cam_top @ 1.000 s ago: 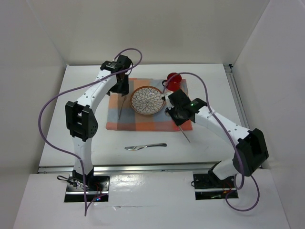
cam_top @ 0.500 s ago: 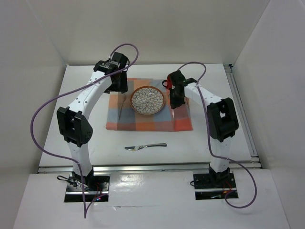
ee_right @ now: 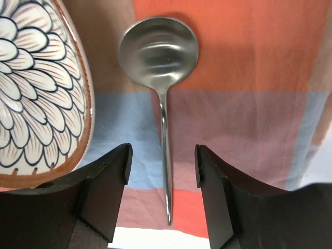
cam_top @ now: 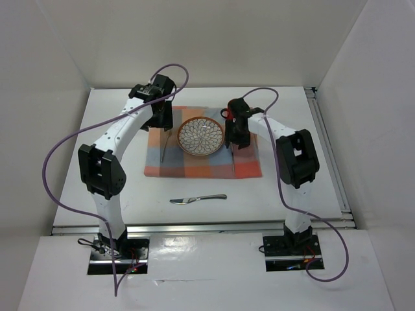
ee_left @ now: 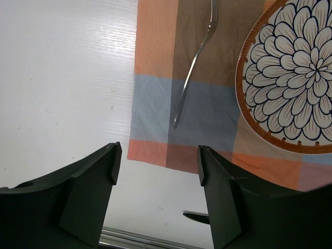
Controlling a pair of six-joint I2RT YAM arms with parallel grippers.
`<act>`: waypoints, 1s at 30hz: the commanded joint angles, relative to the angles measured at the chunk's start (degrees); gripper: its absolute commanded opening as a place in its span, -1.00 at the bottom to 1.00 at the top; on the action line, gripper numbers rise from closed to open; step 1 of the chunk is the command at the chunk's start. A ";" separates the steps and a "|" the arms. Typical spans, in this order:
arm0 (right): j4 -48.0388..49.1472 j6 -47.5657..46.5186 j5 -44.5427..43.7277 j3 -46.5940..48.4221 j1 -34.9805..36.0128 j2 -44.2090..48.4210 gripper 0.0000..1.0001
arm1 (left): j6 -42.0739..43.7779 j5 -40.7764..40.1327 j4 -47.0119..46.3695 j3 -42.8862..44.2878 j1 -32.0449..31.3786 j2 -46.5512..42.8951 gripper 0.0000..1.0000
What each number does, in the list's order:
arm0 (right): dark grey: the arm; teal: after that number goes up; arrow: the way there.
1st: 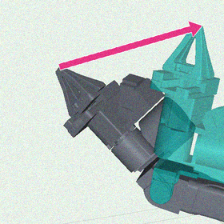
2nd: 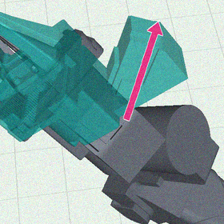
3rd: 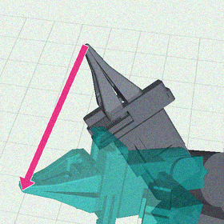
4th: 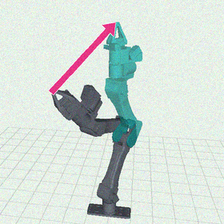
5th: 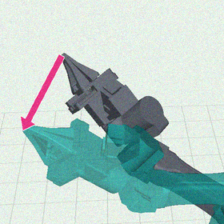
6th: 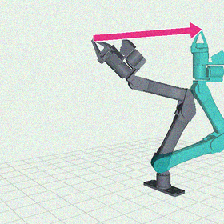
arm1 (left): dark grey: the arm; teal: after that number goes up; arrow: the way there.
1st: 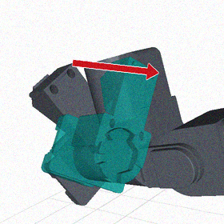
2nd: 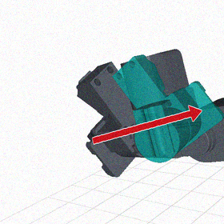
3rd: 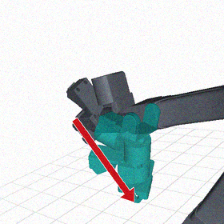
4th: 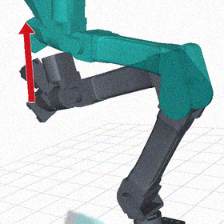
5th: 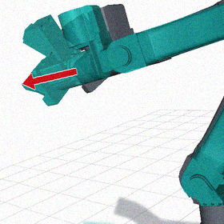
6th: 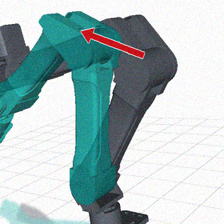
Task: Set the dinner table for one person
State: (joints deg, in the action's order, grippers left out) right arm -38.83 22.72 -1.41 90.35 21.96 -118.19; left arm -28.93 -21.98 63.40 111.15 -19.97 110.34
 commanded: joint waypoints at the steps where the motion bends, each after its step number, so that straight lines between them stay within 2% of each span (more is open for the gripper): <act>1: 2.44 0.04 -2.01 0.28 -0.33 7.51 0.27 | -0.96 0.35 0.59 1.26 -0.16 -2.15 0.54; 4: 3.67 -3.90 -3.60 -4.72 1.50 15.14 0.27 | -0.43 0.97 1.37 2.31 -0.16 -2.15 0.54; 7: 5.96 -12.85 0.87 -12.89 4.49 21.23 0.32 | -0.43 0.36 2.52 3.98 -0.16 -2.67 0.54; 9: 6.75 -17.07 4.21 -19.03 10.19 25.63 0.39 | -0.43 -0.25 2.52 3.98 -0.16 -3.29 0.54; 11: 6.75 -20.78 2.31 -21.60 17.66 27.13 0.36 | -0.96 -1.04 2.52 4.51 -0.16 -3.91 0.54; 15: 7.36 -22.80 0.44 -25.31 26.02 27.14 0.18 | -3.68 -5.44 4.46 5.65 -0.16 -5.23 0.54; 17: 7.36 -23.42 1.14 -25.31 28.65 24.95 0.18 | -4.99 -6.15 5.25 5.65 -0.16 -5.92 0.54; 20: 6.23 -25.44 -0.07 -23.03 31.38 22.14 0.32 | -5.00 -6.15 5.25 4.95 -0.16 -7.33 0.54; 23: 5.08 -28.68 -1.40 -21.97 32.79 18.71 0.35 | -5.00 -6.94 3.75 3.02 -0.16 -8.13 0.54; 30: 6.22 -32.21 3.43 -23.29 32.80 17.04 0.29 | -5.00 -7.47 4.28 3.02 0.37 -7.60 0.54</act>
State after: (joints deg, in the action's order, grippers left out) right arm -33.08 -6.55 0.38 65.78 54.35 -100.66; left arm -33.28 -27.68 67.33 114.28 -19.92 104.25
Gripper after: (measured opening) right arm 0.653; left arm 0.770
